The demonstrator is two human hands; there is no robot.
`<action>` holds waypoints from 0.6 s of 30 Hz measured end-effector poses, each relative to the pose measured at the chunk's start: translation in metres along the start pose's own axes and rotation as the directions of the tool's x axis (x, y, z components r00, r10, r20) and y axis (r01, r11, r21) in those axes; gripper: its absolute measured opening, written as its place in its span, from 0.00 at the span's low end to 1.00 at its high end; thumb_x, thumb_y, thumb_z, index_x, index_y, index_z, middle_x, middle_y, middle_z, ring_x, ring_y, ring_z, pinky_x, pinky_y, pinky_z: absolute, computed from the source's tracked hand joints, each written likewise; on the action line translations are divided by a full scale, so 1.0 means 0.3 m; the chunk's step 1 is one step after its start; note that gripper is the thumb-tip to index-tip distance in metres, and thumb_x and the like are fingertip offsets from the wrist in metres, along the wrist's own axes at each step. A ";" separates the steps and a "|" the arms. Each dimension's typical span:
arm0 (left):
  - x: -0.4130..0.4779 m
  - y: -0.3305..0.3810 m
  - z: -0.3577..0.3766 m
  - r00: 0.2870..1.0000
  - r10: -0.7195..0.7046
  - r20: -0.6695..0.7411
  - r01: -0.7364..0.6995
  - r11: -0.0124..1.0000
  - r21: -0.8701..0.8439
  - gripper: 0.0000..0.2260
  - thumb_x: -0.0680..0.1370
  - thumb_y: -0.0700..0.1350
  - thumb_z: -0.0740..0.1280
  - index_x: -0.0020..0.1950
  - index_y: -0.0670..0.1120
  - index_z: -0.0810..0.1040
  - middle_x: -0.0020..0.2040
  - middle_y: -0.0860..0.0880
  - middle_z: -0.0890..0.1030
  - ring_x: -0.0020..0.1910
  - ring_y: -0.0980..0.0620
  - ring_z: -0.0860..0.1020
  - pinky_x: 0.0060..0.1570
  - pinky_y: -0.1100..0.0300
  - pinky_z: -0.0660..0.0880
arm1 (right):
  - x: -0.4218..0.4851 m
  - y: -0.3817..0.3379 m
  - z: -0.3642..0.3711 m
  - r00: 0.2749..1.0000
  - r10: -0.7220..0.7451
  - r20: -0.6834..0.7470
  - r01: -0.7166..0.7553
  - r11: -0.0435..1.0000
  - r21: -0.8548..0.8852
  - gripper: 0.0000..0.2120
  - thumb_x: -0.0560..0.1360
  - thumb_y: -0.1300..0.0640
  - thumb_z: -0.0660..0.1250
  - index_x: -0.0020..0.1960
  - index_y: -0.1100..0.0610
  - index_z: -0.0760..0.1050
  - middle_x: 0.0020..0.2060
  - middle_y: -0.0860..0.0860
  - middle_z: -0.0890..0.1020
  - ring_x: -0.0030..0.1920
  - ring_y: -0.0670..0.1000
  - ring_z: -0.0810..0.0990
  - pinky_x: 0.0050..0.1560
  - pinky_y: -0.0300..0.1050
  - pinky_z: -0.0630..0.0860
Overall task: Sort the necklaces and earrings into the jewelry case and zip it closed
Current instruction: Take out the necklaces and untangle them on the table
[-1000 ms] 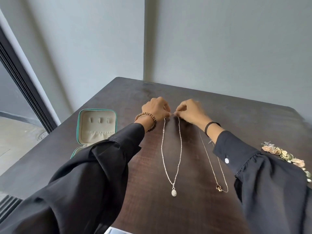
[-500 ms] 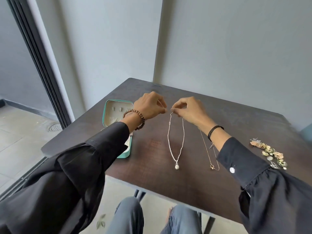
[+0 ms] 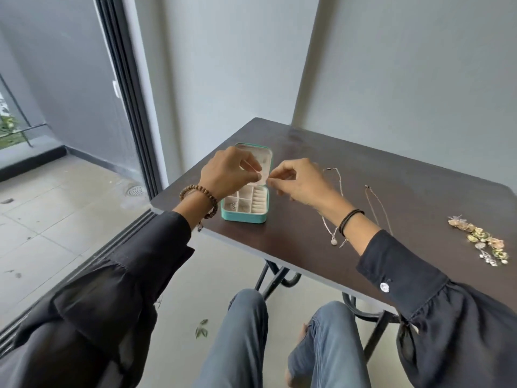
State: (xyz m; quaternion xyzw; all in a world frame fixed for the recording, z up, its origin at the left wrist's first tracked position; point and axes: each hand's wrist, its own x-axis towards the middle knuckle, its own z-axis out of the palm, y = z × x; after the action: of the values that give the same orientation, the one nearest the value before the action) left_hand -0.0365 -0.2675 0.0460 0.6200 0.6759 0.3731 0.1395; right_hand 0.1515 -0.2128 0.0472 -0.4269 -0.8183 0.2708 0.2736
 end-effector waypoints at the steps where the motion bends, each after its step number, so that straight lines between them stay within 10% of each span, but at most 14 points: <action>1: -0.014 -0.020 -0.009 1.000 -0.016 0.003 0.016 1.000 -0.001 0.06 0.71 0.46 0.77 0.42 0.57 0.83 0.41 0.60 0.84 0.45 0.56 0.83 0.51 0.49 0.81 | -0.004 -0.009 0.016 1.000 0.000 0.020 0.000 1.000 -0.004 0.03 0.74 0.53 0.77 0.46 0.51 0.85 0.36 0.45 0.86 0.39 0.45 0.85 0.39 0.38 0.77; 9: -0.095 -0.145 -0.036 0.989 -0.144 -0.024 0.145 0.989 0.025 0.09 0.70 0.44 0.76 0.43 0.59 0.83 0.47 0.56 0.85 0.48 0.52 0.83 0.50 0.48 0.81 | -0.015 -0.060 0.146 0.989 0.005 0.150 0.016 0.990 -0.140 0.06 0.76 0.53 0.75 0.51 0.53 0.86 0.45 0.47 0.86 0.37 0.36 0.77 0.44 0.32 0.72; 18: -0.105 -0.205 0.003 0.961 -0.275 -0.036 0.273 0.961 -0.045 0.10 0.70 0.46 0.77 0.50 0.50 0.84 0.50 0.51 0.83 0.49 0.47 0.82 0.50 0.47 0.82 | 0.015 -0.096 0.242 0.988 0.090 0.125 -0.058 0.969 -0.240 0.15 0.74 0.42 0.75 0.39 0.53 0.87 0.40 0.52 0.86 0.48 0.54 0.83 0.49 0.53 0.82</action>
State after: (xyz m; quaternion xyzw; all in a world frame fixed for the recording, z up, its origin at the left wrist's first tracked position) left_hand -0.0749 -0.2938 -0.0049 0.5099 0.7504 0.3764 0.1879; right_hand 0.0843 -0.2384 0.0166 -0.4675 -0.8447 0.2098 0.1547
